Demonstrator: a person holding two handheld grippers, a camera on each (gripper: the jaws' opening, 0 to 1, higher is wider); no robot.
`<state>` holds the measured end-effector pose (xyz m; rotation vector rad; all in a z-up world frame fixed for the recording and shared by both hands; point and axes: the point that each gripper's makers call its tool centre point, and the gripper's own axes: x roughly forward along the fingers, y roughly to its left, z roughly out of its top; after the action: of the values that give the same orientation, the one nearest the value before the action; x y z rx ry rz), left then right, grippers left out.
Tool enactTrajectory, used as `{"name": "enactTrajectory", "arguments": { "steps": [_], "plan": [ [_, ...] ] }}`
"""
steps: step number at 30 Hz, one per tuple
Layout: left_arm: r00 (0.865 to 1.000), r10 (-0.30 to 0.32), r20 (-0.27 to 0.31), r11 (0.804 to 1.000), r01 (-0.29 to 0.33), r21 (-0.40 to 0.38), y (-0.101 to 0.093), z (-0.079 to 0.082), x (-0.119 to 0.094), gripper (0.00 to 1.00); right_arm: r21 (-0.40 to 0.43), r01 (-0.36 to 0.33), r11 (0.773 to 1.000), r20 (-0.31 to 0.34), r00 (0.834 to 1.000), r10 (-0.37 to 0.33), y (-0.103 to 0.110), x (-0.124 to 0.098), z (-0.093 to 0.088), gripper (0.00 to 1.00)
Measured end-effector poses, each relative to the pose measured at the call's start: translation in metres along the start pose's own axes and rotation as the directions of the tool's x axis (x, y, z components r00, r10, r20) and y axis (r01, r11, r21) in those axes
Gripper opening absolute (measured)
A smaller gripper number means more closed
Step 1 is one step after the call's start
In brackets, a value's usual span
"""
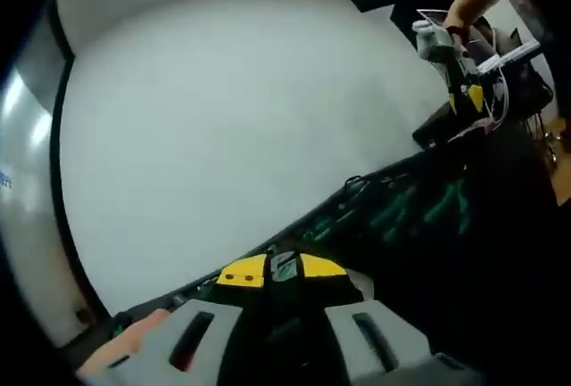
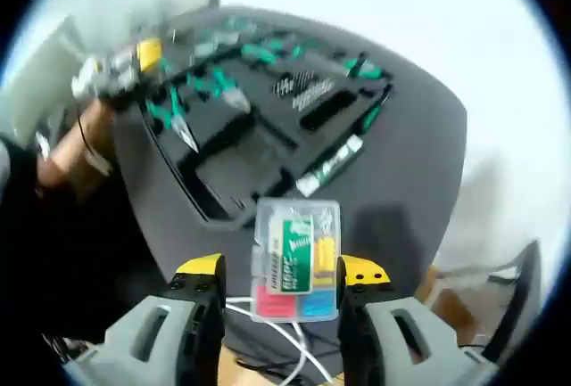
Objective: Pick up the tools and put them into their designated positions in the toolbox.
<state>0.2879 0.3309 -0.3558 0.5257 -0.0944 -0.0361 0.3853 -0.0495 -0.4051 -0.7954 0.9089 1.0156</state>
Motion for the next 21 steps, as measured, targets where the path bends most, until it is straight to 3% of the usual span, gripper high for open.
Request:
{"name": "enactTrajectory", "arguments": {
  "steps": [3,6,9,11,12,13,16,17,19,20,21],
  "plan": [
    [1.0,-0.004,-0.002,1.0,0.004,0.008,0.0,-0.002,0.0,0.14,0.03,-0.046,0.999,-0.013,0.999,0.046,-0.001,0.02,-0.005,0.59],
    [1.0,-0.007,-0.004,1.0,0.007,0.003,0.0,-0.002,0.0,0.14,0.007,-0.015,1.0,-0.005,1.0,0.015,-0.01,0.029,-0.006,0.51],
    [1.0,-0.009,-0.012,1.0,0.009,0.001,-0.001,-0.004,0.001,0.14,0.13,-0.115,0.985,0.028,0.993,0.112,-0.003,0.025,-0.002,0.49],
    [1.0,-0.01,-0.012,1.0,0.01,0.003,-0.002,-0.003,0.0,0.14,0.288,-0.188,0.939,0.051,0.982,0.181,0.007,0.021,-0.004,0.49],
    [1.0,-0.012,-0.011,1.0,0.012,0.005,-0.003,-0.003,0.0,0.14,0.306,-0.205,0.93,0.072,0.979,0.192,0.01,0.018,-0.005,0.48],
    [1.0,-0.011,-0.011,1.0,0.011,0.005,-0.003,-0.002,0.0,0.14,0.337,-0.242,0.91,0.096,0.97,0.223,-0.004,0.018,-0.004,0.48],
    [1.0,-0.013,-0.01,1.0,0.013,0.005,-0.003,-0.002,0.0,0.14,0.491,-0.324,0.809,0.191,0.946,0.264,0.009,0.007,-0.002,0.48],
    [1.0,-0.013,-0.011,1.0,0.013,0.005,-0.004,-0.002,0.0,0.14,0.545,-0.36,0.758,0.224,0.933,0.282,0.027,0.001,-0.001,0.48],
    [1.0,-0.014,-0.01,1.0,0.014,0.005,-0.003,-0.002,0.0,0.14,0.631,-0.4,0.664,0.277,0.916,0.289,0.036,-0.005,0.001,0.48],
    [1.0,-0.014,-0.01,1.0,0.014,0.006,-0.004,-0.002,0.0,0.14,0.636,-0.423,0.646,0.293,0.906,0.305,0.046,-0.006,0.003,0.48],
    [1.0,-0.014,-0.009,1.0,0.014,0.006,-0.004,-0.002,0.0,0.14,0.626,-0.438,0.646,0.297,0.899,0.322,0.049,-0.005,0.005,0.48]
  ]
}}
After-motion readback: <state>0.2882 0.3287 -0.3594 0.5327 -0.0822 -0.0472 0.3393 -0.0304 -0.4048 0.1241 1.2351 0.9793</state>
